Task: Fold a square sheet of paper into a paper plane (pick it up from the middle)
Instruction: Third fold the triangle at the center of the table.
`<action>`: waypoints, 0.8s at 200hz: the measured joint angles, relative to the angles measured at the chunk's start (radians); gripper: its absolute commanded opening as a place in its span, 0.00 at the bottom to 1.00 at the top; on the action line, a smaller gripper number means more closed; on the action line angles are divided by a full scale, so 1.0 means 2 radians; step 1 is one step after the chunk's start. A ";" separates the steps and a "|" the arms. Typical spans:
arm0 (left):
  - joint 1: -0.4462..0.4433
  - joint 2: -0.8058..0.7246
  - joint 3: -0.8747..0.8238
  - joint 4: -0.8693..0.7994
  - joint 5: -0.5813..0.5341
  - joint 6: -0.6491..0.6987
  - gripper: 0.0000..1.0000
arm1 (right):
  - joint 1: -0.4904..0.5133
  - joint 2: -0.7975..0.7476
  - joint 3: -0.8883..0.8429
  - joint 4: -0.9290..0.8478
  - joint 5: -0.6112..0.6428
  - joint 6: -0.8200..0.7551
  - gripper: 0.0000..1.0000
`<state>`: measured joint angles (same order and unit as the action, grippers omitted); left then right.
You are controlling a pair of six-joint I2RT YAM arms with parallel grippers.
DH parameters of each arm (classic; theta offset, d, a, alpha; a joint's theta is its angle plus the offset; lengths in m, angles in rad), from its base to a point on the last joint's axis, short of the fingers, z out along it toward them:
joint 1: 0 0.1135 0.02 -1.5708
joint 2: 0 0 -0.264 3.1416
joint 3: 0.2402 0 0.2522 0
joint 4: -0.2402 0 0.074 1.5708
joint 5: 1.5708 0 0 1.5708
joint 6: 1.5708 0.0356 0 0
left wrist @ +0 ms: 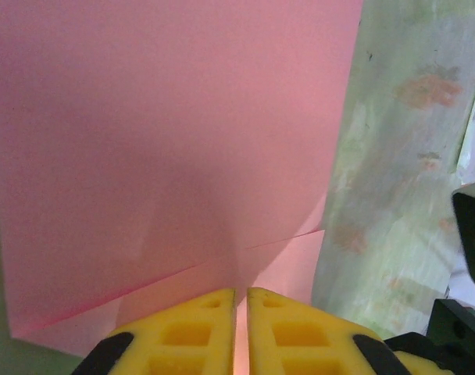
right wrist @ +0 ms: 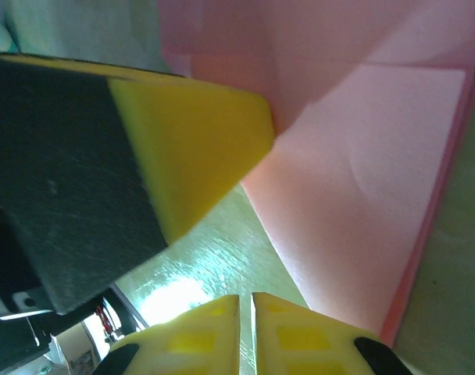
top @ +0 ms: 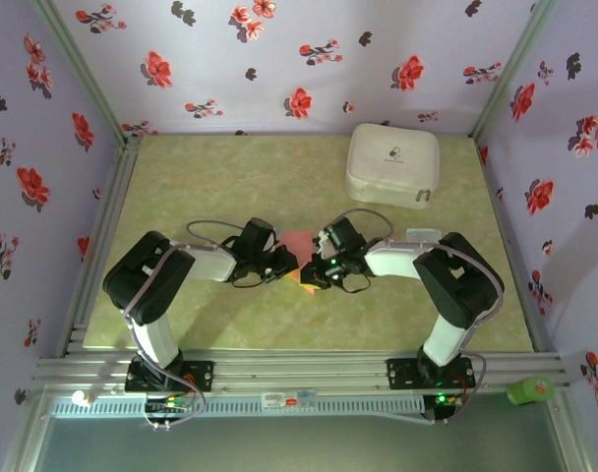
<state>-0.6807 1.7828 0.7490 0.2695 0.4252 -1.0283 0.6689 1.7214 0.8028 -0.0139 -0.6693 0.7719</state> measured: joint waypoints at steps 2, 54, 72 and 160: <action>0.000 0.000 0.000 0.000 0.000 0.000 0.12 | 0.000 0.001 0.002 0.000 0.000 0.000 0.10; 0.000 0.000 -0.003 0.004 -0.002 0.000 0.10 | -0.002 0.037 0.027 -0.002 -0.015 -0.001 0.09; 0.000 0.000 -0.004 0.005 -0.002 0.000 0.09 | -0.002 0.049 0.027 -0.010 -0.008 -0.006 0.09; 0.000 0.000 -0.007 0.008 -0.006 0.000 0.04 | -0.003 0.002 -0.038 0.005 -0.008 -0.018 0.10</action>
<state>-0.6807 1.7824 0.7353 0.2859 0.4141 -1.0290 0.6636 1.7256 0.7269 -0.0044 -0.6846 0.7361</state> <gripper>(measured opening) 0.056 0.103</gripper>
